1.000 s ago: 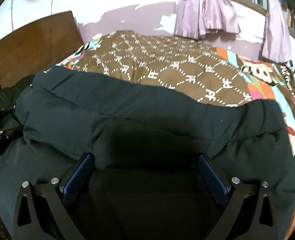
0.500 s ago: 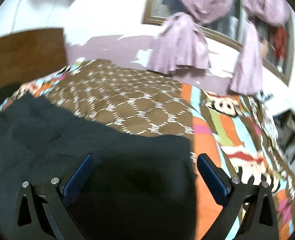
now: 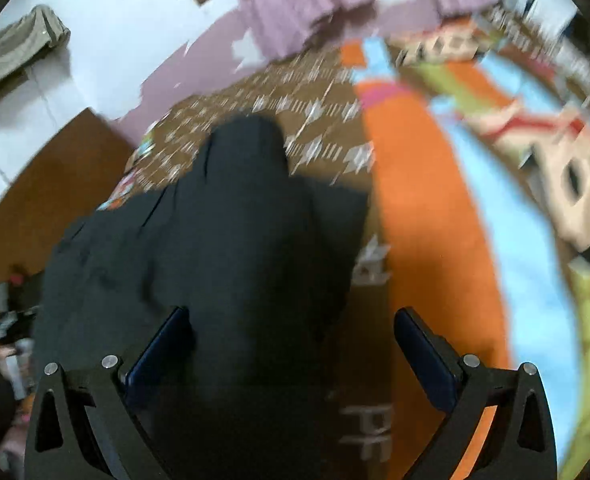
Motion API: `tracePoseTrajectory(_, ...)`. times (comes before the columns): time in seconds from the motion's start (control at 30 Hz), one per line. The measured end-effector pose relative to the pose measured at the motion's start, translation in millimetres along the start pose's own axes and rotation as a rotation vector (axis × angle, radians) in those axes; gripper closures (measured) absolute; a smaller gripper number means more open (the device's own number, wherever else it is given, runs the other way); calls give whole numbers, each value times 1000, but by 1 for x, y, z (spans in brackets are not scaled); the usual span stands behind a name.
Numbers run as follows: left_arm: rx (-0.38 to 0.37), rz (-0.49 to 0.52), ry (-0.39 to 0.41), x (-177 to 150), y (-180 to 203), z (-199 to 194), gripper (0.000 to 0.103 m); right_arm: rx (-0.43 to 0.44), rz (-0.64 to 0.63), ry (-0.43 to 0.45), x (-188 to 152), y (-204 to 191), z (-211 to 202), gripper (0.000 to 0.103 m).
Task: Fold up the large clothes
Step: 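Grasp the bundle edge with both tools and fold it over itself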
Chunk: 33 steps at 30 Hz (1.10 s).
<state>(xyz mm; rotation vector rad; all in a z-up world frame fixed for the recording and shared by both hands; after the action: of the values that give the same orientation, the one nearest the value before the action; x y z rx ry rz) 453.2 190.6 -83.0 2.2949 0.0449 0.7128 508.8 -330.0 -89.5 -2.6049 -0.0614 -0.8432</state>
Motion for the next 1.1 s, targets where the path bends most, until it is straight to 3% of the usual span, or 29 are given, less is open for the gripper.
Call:
tracePoseTrajectory(0.07,-18,-12,-19,-1,-2,1,1,41,11,-39,-8,2,6,0)
tracePoseTrajectory(0.27,-70,-25,-66,0,-3,4,1,46,20,-22,-13,5,8,0)
tracePoseTrajectory(0.47,-115,38,-125,-6,11,6,1,64,38,-65,-17,-1,8,0)
tracePoseTrajectory(0.57,-105,76,-133,-7,14,7,1,68,9,-77,-18,-9,12,0)
tracePoseTrajectory(0.77,-110,47,-131,-7,10,5,1,67,-26,-90,-24,-29,8,0)
tracePoseTrajectory(0.97,-49,49,-96,-11,19,5,1,48,-56,-125,-30,-44,10,0)
tracePoseTrajectory(1.1,1,78,-67,-18,25,1,9,9,-56,-114,-32,-51,7,8)
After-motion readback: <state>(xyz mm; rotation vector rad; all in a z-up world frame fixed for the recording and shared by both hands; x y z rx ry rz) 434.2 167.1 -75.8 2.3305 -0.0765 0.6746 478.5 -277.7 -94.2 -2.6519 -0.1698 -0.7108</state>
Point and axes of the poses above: each gripper's, at about its wrist camera, not at the fingertips, and z roughly the way its jaws point, y to its right, x to its top, the point moved 4 cm from there along z, roughly the way its jaws point, and after that the axes turned 8 degrees about -x, right-handed, at the moved point
